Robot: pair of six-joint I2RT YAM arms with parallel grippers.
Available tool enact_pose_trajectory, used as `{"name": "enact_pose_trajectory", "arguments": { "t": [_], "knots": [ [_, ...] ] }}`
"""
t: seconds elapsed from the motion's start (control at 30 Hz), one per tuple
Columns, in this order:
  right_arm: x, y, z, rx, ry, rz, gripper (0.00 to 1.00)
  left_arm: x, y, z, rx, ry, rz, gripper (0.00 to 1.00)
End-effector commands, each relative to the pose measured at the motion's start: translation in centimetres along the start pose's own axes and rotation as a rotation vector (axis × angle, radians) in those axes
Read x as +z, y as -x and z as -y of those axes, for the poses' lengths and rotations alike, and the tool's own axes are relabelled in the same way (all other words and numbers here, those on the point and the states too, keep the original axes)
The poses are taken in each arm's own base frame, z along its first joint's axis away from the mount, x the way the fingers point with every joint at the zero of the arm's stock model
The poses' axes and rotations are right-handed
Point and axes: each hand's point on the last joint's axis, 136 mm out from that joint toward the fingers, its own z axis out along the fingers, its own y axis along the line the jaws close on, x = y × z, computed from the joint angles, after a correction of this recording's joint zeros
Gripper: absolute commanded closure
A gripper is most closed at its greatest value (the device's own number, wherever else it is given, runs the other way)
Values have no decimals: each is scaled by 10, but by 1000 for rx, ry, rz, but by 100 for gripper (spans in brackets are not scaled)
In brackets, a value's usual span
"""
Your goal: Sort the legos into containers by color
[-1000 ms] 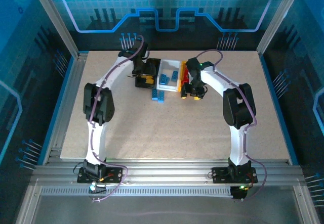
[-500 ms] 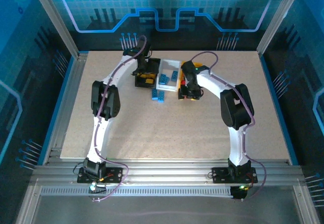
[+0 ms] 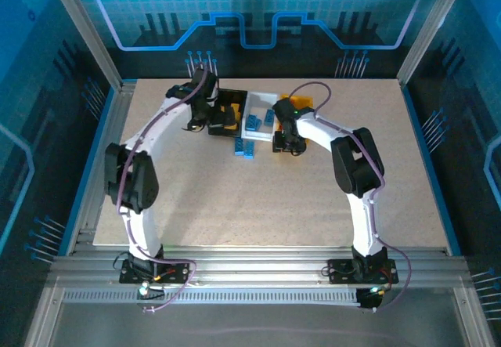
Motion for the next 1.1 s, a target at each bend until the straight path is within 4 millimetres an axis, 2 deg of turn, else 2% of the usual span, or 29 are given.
{"name": "enact_pose_trajectory", "arguments": {
  "t": [0.0, 0.17, 0.37, 0.5, 0.67, 0.83, 0.97, 1.07],
  "knots": [
    [19, 4, -5, 5, -28, 16, 47, -15, -12, 0, 1, -22, -1, 1],
    [16, 5, -14, -25, -25, 19, 55, -21, -22, -5, 9, -22, -10, 1],
    [9, 5, -26, -82, -27, 23, 70, -19, -31, -5, 7, -35, -27, 1],
    [-3, -1, -28, -103, -26, 18, 73, -19, -34, -6, 13, -37, -28, 1],
    [-30, -18, -26, -98, 16, 6, 74, -16, -43, -10, 18, -40, -38, 1],
    [-68, -29, -20, -70, 90, -2, 73, -9, -58, -14, 21, -47, -61, 1],
    [-98, -14, -19, -36, 165, 19, 73, 1, -73, -16, 10, -61, -96, 1],
    [-110, 5, -18, 7, 214, 23, 73, 7, -81, -18, 1, -61, -115, 1]
  ]
}}
